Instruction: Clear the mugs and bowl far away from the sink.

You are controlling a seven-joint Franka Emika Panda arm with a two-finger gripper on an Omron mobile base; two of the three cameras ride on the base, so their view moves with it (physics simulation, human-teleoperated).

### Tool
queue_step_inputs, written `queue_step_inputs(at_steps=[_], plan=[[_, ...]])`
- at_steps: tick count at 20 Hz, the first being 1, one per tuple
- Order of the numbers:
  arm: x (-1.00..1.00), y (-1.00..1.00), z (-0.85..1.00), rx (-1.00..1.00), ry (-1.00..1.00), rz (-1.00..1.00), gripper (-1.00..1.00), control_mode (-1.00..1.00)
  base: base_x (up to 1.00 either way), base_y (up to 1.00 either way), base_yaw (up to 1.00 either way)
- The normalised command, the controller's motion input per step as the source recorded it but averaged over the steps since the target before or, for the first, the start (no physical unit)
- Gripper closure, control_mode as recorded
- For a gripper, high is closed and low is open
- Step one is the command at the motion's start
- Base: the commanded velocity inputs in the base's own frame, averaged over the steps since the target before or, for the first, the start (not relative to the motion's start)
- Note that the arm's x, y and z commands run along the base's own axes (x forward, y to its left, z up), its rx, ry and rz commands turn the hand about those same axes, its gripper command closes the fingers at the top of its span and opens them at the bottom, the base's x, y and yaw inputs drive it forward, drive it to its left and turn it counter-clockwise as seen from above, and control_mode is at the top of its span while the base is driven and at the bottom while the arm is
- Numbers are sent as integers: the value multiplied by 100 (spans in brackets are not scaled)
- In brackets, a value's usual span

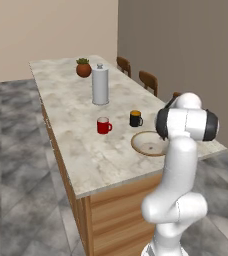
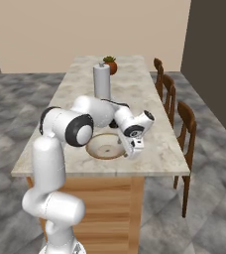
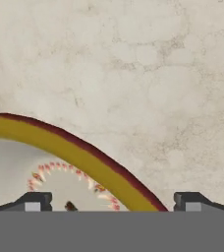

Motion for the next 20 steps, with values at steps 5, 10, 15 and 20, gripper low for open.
queue_step_inputs(at_steps=[5, 10, 15, 20], plan=[[-16, -33, 50, 1, -13, 17, -100, -100, 0, 0, 0], [-13, 20, 73, -15, -25, 20, -100, -100, 0, 0, 0], [-61, 100, 51, -60, -69, 23, -100, -100, 0, 0, 0], [-64, 99, 57, -66, -70, 22, -100, -100, 0, 0, 0]])
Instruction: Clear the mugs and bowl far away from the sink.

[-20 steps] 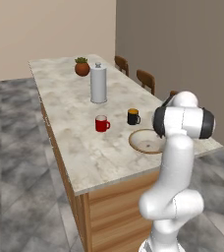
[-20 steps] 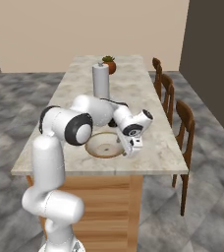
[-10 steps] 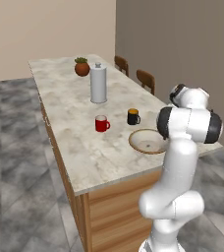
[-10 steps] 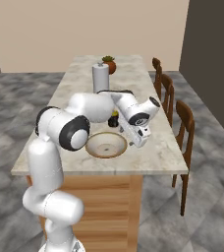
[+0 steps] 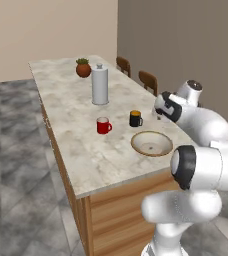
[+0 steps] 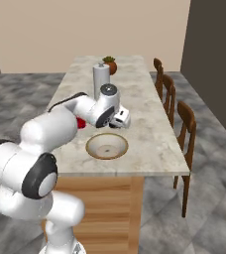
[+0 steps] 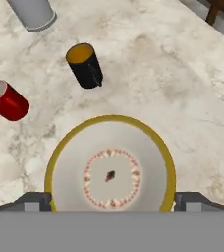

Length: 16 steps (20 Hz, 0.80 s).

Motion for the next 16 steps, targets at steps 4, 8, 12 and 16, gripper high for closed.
queue_step_inputs(at_steps=[4, 8, 12, 16], plan=[[-100, 83, 86, -44, -46, 4, -100, -100, 0, 0, 0], [-76, 30, 99, -17, -11, 0, -100, -100, 0, 0, 0], [-67, 4, 100, -2, 0, 0, -100, -100, 0, 0, 0], [-76, 0, 100, 0, 0, 9, -100, -100, 0, 0, 0]])
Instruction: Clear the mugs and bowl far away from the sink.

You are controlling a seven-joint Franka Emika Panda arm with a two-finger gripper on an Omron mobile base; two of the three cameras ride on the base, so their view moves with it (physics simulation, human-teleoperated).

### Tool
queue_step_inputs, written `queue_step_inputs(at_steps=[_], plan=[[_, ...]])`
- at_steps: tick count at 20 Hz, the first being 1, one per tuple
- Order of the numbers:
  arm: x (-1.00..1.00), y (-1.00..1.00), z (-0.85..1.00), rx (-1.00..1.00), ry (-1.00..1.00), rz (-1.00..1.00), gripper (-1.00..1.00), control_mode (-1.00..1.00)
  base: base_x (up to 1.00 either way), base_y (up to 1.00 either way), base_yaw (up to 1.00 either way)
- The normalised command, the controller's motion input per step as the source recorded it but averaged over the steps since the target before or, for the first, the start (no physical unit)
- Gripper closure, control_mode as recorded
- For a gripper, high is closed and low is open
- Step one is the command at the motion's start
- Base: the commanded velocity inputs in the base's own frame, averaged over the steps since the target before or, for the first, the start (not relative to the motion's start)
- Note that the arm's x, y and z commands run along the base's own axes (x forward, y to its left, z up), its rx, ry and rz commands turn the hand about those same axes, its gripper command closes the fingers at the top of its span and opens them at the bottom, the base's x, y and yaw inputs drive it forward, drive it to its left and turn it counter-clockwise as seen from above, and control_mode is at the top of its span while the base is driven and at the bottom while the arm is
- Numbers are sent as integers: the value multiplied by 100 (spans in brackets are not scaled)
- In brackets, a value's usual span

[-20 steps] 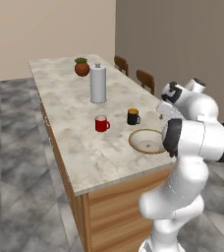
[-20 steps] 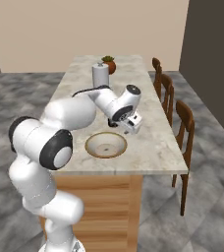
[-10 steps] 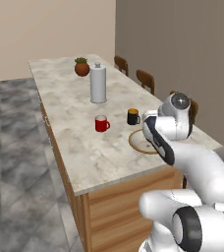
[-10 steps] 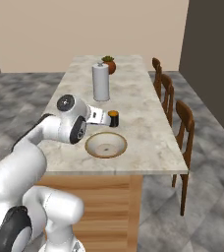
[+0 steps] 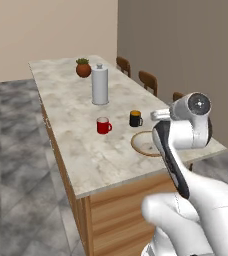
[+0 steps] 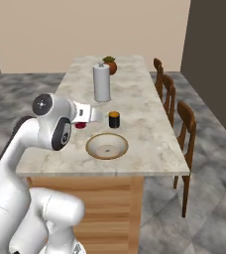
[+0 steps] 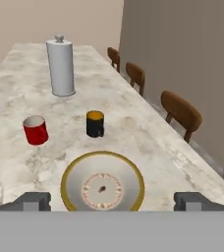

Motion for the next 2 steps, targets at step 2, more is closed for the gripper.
queue_step_inputs(at_steps=[2], plan=[[-88, 0, 97, 0, 0, 19, -100, -100, 0, 0, 0]])
